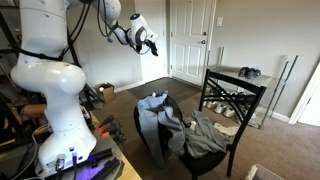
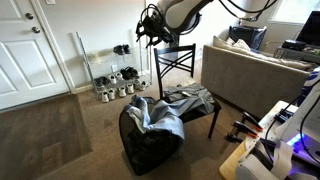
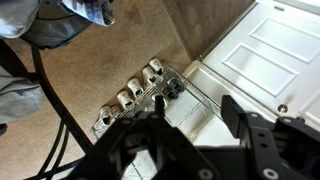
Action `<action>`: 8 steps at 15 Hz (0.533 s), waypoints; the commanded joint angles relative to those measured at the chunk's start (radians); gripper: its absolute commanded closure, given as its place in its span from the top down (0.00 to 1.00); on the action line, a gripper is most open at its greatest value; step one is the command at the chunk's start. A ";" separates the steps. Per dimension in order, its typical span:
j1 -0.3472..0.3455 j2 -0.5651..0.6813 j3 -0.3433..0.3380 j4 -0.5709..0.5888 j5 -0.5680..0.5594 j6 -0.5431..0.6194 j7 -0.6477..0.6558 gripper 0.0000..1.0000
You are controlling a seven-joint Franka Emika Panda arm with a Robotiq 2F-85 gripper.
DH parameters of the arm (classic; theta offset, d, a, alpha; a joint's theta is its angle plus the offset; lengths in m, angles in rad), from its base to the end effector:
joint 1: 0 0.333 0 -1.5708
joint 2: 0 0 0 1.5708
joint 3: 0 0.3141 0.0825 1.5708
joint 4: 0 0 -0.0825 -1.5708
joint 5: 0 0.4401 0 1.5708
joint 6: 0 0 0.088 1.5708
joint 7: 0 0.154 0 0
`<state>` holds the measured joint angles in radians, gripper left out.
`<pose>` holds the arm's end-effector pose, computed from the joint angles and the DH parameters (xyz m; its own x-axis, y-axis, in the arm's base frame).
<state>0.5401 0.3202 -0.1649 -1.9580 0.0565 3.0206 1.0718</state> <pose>0.6824 0.2710 0.3310 0.6276 -0.7038 0.3329 -0.4411 -0.6738 -0.5928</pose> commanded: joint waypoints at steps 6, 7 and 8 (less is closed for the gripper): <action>-0.005 -0.019 0.018 -0.011 0.017 -0.138 -0.023 1.00; -0.023 -0.022 0.050 -0.009 0.040 -0.194 -0.060 1.00; -0.075 -0.020 0.109 -0.002 0.006 -0.252 -0.047 1.00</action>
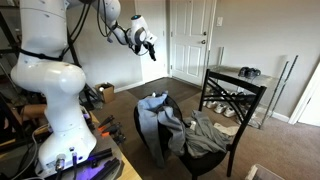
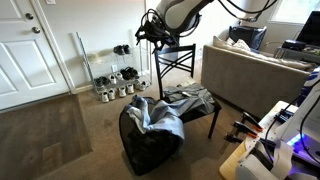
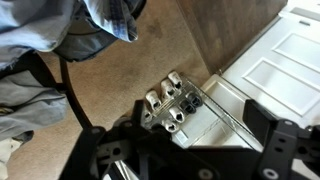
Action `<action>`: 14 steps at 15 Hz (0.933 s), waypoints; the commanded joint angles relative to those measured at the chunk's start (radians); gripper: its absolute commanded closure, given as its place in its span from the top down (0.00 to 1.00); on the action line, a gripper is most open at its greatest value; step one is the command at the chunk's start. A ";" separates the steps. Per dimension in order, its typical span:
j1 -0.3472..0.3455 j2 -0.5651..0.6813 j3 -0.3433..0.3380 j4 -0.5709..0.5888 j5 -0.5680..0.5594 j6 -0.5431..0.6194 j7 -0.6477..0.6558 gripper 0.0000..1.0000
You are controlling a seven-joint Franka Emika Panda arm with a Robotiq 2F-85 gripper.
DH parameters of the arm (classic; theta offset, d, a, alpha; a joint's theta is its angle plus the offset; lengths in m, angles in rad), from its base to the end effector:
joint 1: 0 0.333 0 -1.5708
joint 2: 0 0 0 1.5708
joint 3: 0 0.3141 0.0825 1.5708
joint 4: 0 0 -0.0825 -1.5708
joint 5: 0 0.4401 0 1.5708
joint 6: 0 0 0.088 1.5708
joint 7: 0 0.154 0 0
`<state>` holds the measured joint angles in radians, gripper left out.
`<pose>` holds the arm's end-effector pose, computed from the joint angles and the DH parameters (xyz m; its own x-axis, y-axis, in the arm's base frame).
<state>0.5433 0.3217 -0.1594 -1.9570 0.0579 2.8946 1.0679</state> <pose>0.6728 0.2738 0.3094 0.6712 -0.6840 0.2856 -0.5001 -0.7023 -0.5067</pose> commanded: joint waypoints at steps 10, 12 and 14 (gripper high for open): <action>-0.195 0.032 0.224 0.024 -0.007 -0.312 -0.011 1.00; -0.196 0.034 0.226 0.028 -0.007 -0.313 -0.011 1.00; -0.196 0.035 0.227 0.029 -0.006 -0.313 -0.011 1.00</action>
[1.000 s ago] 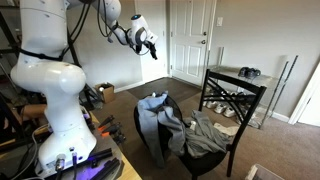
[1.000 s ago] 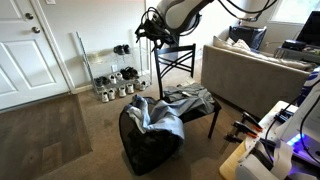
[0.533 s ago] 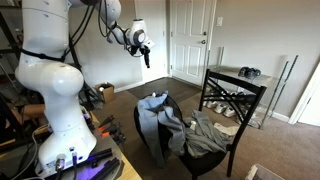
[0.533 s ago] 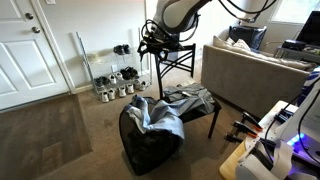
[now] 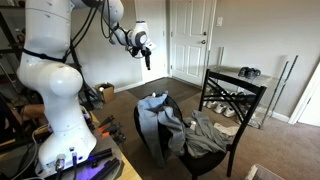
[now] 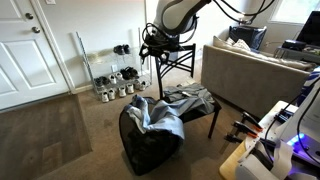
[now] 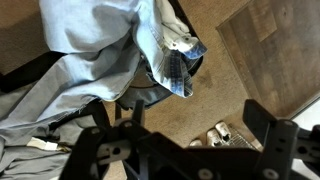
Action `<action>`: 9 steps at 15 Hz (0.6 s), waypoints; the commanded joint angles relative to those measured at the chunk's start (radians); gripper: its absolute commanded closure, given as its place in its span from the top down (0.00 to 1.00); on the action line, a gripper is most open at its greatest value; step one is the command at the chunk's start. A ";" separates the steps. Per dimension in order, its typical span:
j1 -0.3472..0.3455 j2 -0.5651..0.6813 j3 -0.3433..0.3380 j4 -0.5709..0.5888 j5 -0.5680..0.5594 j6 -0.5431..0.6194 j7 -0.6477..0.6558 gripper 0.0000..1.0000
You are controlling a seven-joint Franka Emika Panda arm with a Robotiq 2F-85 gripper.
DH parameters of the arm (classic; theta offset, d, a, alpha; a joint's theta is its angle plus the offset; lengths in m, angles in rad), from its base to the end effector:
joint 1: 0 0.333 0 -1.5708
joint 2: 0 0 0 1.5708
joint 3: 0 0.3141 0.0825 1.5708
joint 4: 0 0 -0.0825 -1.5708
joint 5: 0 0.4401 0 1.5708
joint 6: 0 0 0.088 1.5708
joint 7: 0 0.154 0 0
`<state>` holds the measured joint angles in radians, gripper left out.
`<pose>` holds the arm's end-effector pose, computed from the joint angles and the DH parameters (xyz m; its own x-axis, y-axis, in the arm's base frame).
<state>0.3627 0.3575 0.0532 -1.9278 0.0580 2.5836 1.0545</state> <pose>0.6434 0.2837 0.2513 0.7601 -0.6435 0.0900 -0.5995 -0.7479 -0.2850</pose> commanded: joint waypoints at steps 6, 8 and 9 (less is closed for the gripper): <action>0.002 0.094 -0.044 0.037 -0.060 0.036 0.148 1.00; -0.011 0.168 -0.059 0.055 -0.037 0.051 0.190 1.00; -0.013 0.205 -0.070 0.065 -0.031 0.052 0.212 1.00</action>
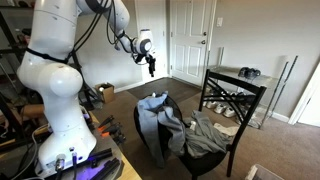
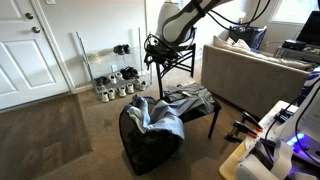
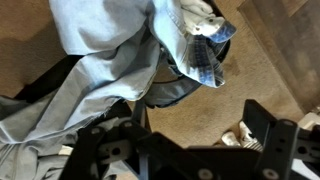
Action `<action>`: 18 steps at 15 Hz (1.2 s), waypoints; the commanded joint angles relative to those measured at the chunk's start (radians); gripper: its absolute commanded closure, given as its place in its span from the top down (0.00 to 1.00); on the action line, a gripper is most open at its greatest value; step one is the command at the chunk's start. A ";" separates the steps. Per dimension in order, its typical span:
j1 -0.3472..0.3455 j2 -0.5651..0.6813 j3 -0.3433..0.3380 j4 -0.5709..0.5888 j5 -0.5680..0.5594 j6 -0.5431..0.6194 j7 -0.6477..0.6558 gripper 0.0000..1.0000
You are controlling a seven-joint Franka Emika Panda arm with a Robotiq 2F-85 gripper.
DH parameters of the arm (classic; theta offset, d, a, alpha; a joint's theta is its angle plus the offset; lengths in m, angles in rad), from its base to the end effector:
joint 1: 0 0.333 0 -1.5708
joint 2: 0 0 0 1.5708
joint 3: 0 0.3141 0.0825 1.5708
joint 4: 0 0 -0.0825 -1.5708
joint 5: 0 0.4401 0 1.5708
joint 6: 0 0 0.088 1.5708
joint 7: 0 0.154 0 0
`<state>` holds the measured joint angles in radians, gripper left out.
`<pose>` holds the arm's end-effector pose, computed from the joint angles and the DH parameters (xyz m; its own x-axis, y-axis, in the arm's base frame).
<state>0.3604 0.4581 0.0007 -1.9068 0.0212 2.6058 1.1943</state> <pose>0.6571 0.2482 0.1936 0.6516 -0.7550 0.0736 -0.7261 -0.6489 -0.2273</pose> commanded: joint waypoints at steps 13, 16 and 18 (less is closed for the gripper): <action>-0.092 0.367 0.001 0.125 0.216 -0.008 0.268 1.00; -0.136 0.390 -0.002 0.122 0.285 0.048 0.302 1.00; -0.174 0.407 -0.006 0.126 0.318 0.082 0.308 1.00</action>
<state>0.2459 0.8424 -0.0190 -1.7904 0.2870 2.6387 1.4813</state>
